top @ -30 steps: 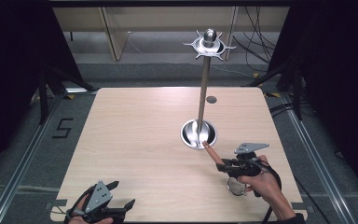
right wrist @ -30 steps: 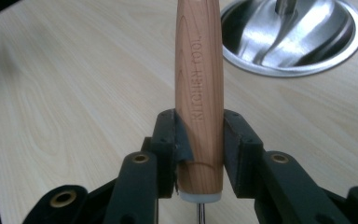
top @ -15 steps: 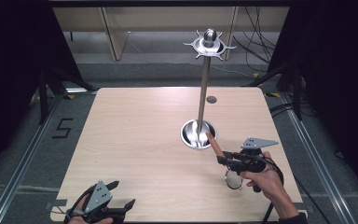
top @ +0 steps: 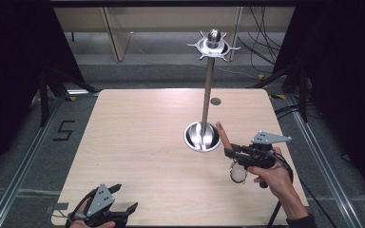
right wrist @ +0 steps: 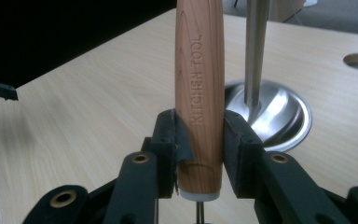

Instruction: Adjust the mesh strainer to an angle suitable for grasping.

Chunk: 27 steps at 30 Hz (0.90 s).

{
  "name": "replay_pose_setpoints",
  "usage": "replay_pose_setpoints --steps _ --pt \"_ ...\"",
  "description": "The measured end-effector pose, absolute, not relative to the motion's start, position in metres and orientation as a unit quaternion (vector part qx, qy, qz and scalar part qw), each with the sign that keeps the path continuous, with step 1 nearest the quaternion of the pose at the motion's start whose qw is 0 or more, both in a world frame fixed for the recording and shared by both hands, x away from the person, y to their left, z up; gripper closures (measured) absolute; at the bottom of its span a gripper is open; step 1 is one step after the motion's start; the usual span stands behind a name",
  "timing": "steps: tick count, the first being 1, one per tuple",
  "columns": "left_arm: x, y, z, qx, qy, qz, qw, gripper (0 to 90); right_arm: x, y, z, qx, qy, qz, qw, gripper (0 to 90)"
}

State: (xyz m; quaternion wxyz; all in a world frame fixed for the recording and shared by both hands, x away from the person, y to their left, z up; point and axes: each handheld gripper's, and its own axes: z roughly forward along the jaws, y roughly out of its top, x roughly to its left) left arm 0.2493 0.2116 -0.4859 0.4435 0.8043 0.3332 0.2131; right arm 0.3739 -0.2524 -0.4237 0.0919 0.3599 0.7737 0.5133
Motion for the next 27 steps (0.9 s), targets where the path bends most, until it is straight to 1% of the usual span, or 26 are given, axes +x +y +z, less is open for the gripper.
replay_pose_setpoints --steps 1,2,4,5,8,13,18,19,20,21,23,24,25,26,27 --pt "0.249 0.212 -0.486 0.805 0.334 0.212 0.442 16.7 0.376 -0.252 -0.421 0.353 0.771 0.52 0.103 69.1" --pt "0.251 0.213 -0.485 0.811 0.321 0.218 0.437 16.3 0.377 -0.253 -0.415 0.346 0.77 0.522 0.119 69.1" --pt "0.25 0.213 -0.485 0.811 0.323 0.216 0.437 16.4 0.376 -0.252 -0.413 0.353 0.768 0.522 0.115 69.1" --pt "0.248 0.211 -0.486 0.803 0.338 0.209 0.444 16.4 0.378 -0.253 -0.41 0.346 0.767 0.526 0.121 69.1" --pt "0.25 0.212 -0.485 0.811 0.322 0.215 0.439 16.5 0.38 -0.25 -0.397 0.349 0.757 0.537 0.13 69.1" --pt "0.249 0.211 -0.486 0.804 0.335 0.21 0.445 16.3 0.383 -0.249 -0.385 0.341 0.75 0.548 0.148 69.1" --pt "0.249 0.211 -0.486 0.807 0.334 0.208 0.442 16.3 0.385 -0.248 -0.369 0.342 0.736 0.563 0.156 69.1" --pt "0.25 0.212 -0.485 0.813 0.32 0.217 0.434 16.3 0.388 -0.25 -0.363 0.335 0.73 0.572 0.167 69.2" --pt "0.25 0.212 -0.485 0.816 0.316 0.222 0.431 16.3 0.388 -0.25 -0.36 0.34 0.727 0.574 0.164 69.2" --pt "0.25 0.212 -0.485 0.816 0.316 0.222 0.431 16.3 0.388 -0.25 -0.36 0.34 0.727 0.574 0.164 69.2" --pt "0.248 0.21 -0.486 0.809 0.328 0.211 0.439 16.3 0.392 -0.251 -0.356 0.329 0.723 0.58 0.181 69.2" --pt "0.249 0.211 -0.485 0.815 0.316 0.217 0.435 16.2 0.392 -0.25 -0.354 0.338 0.721 0.58 0.173 69.2" --pt "0.249 0.211 -0.485 0.813 0.318 0.217 0.437 16.1 0.393 -0.25 -0.352 0.339 0.718 0.582 0.175 69.2" --pt "0.247 0.209 -0.487 0.805 0.332 0.208 0.445 15.8 0.393 -0.249 -0.347 0.337 0.713 0.588 0.178 69.2" --pt "0.248 0.209 -0.486 0.806 0.329 0.209 0.444 15.7 0.393 -0.249 -0.344 0.336 0.713 0.588 0.183 69.2"
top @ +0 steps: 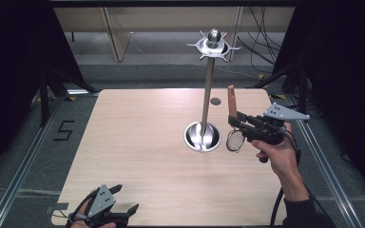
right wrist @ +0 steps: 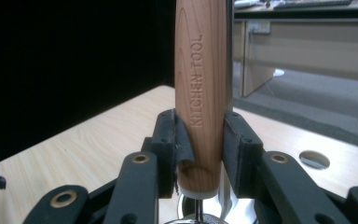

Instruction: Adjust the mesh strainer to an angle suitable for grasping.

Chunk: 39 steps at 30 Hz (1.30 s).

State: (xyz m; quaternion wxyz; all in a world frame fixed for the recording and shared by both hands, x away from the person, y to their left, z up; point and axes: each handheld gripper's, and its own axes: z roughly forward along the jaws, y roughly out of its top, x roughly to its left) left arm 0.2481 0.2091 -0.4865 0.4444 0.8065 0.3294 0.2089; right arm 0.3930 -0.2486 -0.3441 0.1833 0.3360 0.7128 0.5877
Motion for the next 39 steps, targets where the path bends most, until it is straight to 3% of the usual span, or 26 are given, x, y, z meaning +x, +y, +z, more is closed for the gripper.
replay_pose_setpoints --steps 16,28,39 --pt "0.25 0.21 -0.486 0.812 0.319 0.215 0.439 15.6 0.394 -0.237 -0.302 0.31 0.69 0.611 0.235 69.2" --pt "0.25 0.211 -0.485 0.813 0.318 0.214 0.438 15.6 0.406 -0.229 -0.277 0.313 0.679 0.619 0.239 69.2" --pt "0.249 0.209 -0.487 0.807 0.331 0.205 0.444 15.6 0.416 -0.224 -0.28 0.322 0.688 0.611 0.223 69.2"
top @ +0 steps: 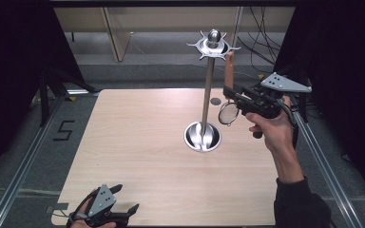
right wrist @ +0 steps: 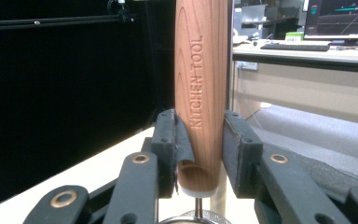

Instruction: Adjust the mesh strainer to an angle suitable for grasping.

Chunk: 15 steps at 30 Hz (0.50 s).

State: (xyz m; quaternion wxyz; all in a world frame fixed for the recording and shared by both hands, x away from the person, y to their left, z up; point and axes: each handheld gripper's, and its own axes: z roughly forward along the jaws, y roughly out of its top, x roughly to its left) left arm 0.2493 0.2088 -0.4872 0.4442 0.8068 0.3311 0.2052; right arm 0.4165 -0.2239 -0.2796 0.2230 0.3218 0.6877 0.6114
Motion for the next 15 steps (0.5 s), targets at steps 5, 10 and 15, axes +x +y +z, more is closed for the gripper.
replay_pose_setpoints --steps 5,10,15 --pt "0.249 0.207 -0.488 0.802 0.336 0.203 0.45 15.6 0.419 -0.224 -0.281 0.33 0.69 0.607 0.217 69.2" --pt "0.249 0.208 -0.487 0.807 0.335 0.198 0.444 15.6 0.424 -0.222 -0.283 0.33 0.691 0.61 0.203 69.2" --pt "0.249 0.208 -0.487 0.808 0.335 0.198 0.443 15.6 0.428 -0.22 -0.286 0.333 0.693 0.607 0.201 69.3"
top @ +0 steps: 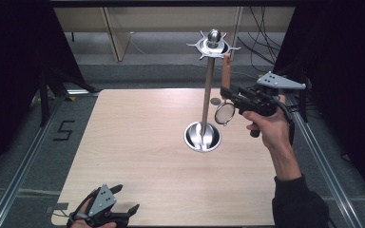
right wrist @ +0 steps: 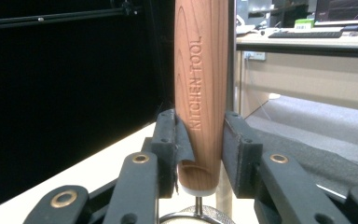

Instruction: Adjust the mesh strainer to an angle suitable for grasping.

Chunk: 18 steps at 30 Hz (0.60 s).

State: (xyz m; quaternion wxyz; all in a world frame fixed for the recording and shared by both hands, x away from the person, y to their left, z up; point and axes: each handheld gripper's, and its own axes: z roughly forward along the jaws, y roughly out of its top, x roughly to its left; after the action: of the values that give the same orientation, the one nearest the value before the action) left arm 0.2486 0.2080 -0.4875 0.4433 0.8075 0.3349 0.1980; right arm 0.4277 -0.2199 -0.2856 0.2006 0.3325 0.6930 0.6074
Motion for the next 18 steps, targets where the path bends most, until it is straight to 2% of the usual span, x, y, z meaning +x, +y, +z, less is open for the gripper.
replay_pose_setpoints --steps 6,8,13,14,18 --pt "0.251 0.211 -0.486 0.82 0.312 0.212 0.43 15.6 0.432 -0.219 -0.291 0.328 0.695 0.608 0.2 68.8" --pt "0.25 0.209 -0.487 0.811 0.32 0.208 0.442 15.6 0.432 -0.219 -0.292 0.328 0.694 0.61 0.196 68.0" --pt "0.25 0.209 -0.487 0.814 0.319 0.207 0.438 15.6 0.429 -0.224 -0.292 0.334 0.693 0.599 0.223 61.6" --pt "0.249 0.209 -0.487 0.814 0.324 0.202 0.438 15.5 0.424 -0.225 -0.293 0.337 0.69 0.605 0.211 59.1" --pt "0.25 0.209 -0.487 0.818 0.314 0.209 0.433 15.5 0.419 -0.227 -0.296 0.339 0.693 0.598 0.218 57.2"
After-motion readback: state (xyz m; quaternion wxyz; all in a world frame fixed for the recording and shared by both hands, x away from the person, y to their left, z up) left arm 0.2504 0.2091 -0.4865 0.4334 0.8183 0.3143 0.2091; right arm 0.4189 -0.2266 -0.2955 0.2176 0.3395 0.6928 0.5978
